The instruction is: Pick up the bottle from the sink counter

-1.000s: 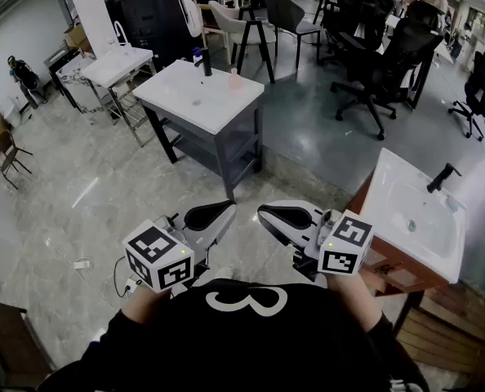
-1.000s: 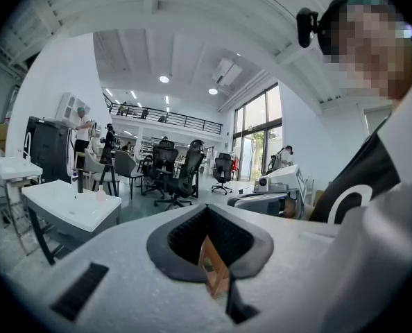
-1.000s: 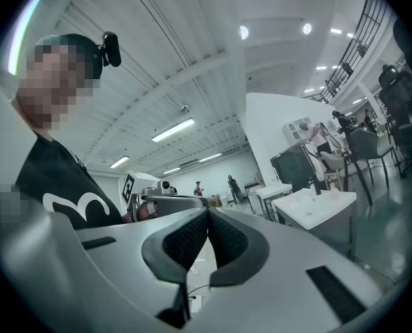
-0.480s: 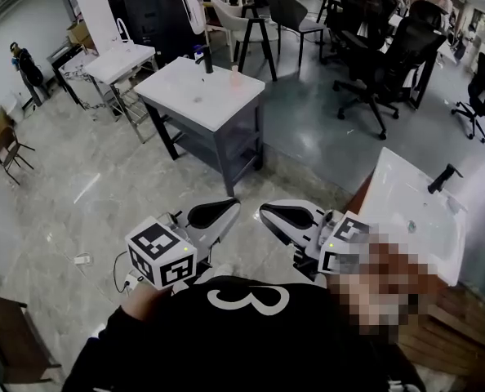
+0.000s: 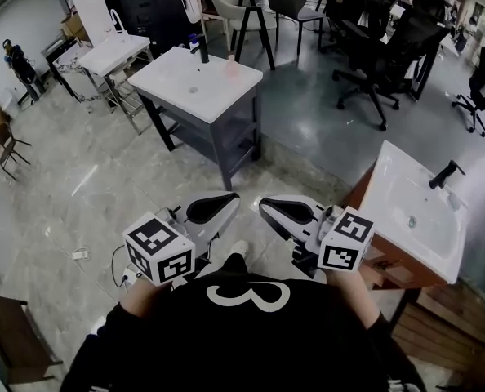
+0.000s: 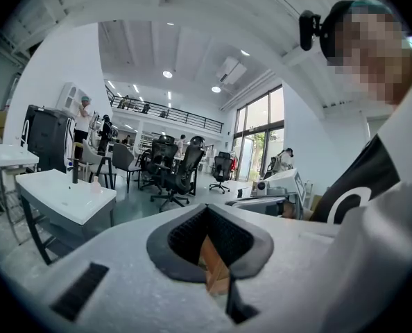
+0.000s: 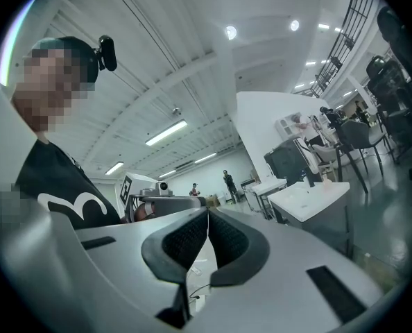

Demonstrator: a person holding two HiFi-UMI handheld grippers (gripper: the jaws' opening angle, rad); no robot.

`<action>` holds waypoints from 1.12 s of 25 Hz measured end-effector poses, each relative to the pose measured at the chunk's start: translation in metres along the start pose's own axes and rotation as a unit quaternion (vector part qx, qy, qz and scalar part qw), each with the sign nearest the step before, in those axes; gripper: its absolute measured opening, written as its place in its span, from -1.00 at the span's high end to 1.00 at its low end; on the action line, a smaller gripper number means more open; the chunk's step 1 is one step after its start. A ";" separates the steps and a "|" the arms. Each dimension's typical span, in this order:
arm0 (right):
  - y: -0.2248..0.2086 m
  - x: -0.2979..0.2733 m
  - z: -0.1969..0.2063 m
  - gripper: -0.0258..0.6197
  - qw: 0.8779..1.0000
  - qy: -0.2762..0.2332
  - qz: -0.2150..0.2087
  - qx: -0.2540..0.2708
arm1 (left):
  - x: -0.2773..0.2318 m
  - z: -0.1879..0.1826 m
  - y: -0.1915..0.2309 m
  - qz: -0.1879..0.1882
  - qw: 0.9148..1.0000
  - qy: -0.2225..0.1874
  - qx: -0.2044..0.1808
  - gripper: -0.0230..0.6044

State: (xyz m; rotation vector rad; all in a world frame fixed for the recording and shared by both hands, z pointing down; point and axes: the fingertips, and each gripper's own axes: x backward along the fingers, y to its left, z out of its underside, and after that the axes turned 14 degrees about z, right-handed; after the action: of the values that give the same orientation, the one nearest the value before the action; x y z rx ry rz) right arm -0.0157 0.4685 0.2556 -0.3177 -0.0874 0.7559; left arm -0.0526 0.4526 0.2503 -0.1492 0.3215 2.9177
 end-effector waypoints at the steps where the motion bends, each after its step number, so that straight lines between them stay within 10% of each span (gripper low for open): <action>1: -0.002 -0.002 0.001 0.88 1.000 0.003 0.001 0.002 | -0.002 0.000 0.003 0.002 1.000 -0.001 0.002 0.88; 15: -0.058 -0.035 0.001 0.88 0.999 0.013 0.040 -0.003 | -0.030 0.002 0.068 0.032 0.999 -0.002 0.015 0.88; 28: -0.155 -0.148 -0.003 0.88 0.996 0.045 0.061 -0.044 | -0.053 0.000 0.216 0.050 0.997 0.013 0.060 0.88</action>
State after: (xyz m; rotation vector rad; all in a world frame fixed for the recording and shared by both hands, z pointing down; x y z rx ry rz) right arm -0.0199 0.2603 0.3072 -0.4440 -0.0158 0.8592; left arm -0.0467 0.2366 0.3012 -0.1581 0.5221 2.9854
